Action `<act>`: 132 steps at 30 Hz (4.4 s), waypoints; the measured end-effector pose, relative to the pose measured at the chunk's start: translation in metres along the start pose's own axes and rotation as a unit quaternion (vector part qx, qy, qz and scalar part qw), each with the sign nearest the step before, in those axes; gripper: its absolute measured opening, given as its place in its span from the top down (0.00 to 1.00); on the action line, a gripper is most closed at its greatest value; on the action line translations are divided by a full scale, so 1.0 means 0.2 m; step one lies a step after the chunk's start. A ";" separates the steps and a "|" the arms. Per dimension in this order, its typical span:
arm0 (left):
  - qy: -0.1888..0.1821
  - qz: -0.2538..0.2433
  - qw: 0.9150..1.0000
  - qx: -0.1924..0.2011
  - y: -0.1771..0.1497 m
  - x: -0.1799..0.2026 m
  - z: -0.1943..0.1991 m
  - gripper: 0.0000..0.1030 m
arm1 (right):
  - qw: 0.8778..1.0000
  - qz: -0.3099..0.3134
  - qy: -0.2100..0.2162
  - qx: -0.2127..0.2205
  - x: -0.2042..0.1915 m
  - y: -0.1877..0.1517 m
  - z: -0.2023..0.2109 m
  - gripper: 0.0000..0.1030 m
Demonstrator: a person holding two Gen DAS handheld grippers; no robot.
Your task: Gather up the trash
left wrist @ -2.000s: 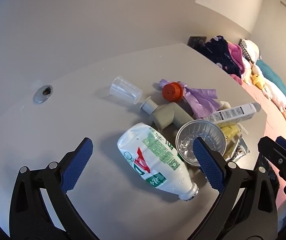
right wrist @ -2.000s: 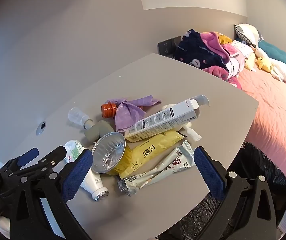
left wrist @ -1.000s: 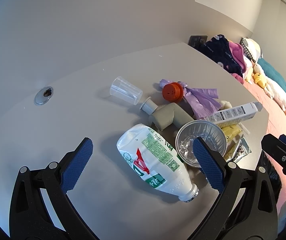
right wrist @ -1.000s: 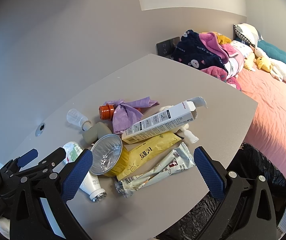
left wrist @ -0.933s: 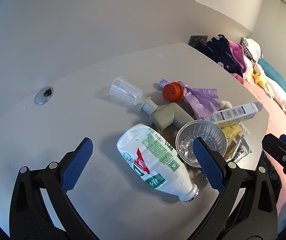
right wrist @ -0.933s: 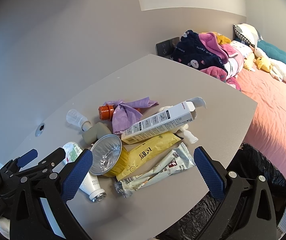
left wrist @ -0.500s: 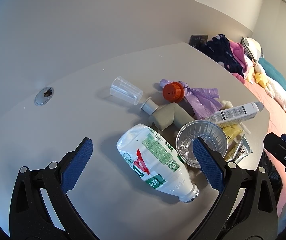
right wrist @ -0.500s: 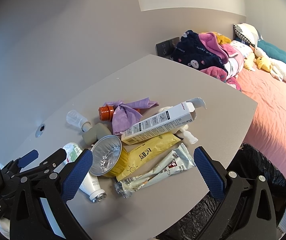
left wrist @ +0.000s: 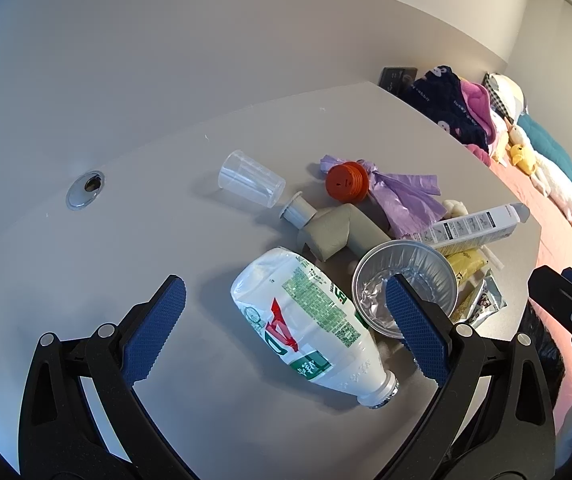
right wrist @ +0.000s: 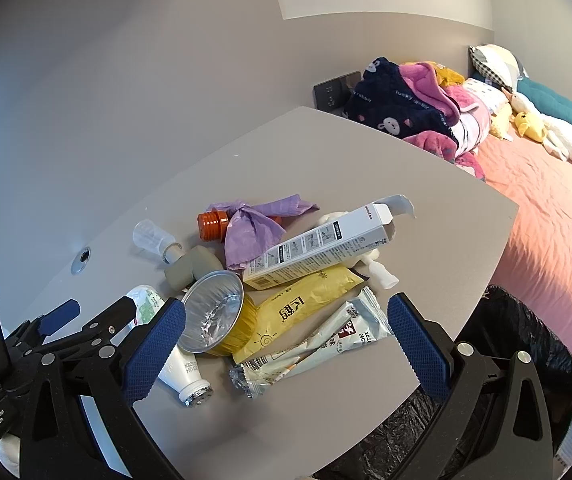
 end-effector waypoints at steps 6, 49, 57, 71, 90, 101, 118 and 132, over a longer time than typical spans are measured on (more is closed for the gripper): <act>0.001 0.006 1.000 -0.003 -0.01 -0.01 -0.01 0.06 | 1.000 0.000 0.000 0.000 0.00 0.00 0.00 0.02; 0.017 0.069 0.993 -0.096 -0.14 -0.16 -0.33 0.28 | 0.993 0.056 0.037 -0.098 -0.19 -0.07 -0.39 0.55; 0.038 0.054 0.994 -0.087 -0.14 -0.18 -0.32 0.37 | 0.989 0.050 0.057 -0.128 -0.22 -0.12 -0.47 0.92; -0.012 0.064 0.995 -0.069 -0.12 -0.19 -0.24 0.44 | 0.991 0.006 0.094 -0.100 -0.15 -0.06 -0.35 0.93; -0.071 -0.029 0.997 -0.026 0.00 0.17 -0.09 0.45 | 0.997 -0.063 0.039 -0.030 0.18 -0.04 -0.05 0.93; -0.125 -0.095 0.987 -0.017 0.03 0.50 -0.03 0.45 | 0.993 -0.121 -0.007 0.002 0.49 -0.09 0.14 0.93; -0.233 -0.212 0.948 -0.047 -0.10 1.18 0.00 0.45 | 0.971 -0.221 -0.086 0.025 1.02 -0.28 0.38 0.93; -0.290 -0.319 0.898 -0.090 -0.37 1.55 0.03 0.06 | 0.934 -0.318 -0.156 0.043 1.35 -0.48 0.58 0.37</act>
Point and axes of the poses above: each gripper's, at about its wrist camera, not at the fingertips, and z roughly against the way its jaws point, x to its right, y to its top, the point moved 6 cm from there along -z, roughly the way its jaws point, and after that the axes turned 6 degrees about -y, right-handed, at the moved point
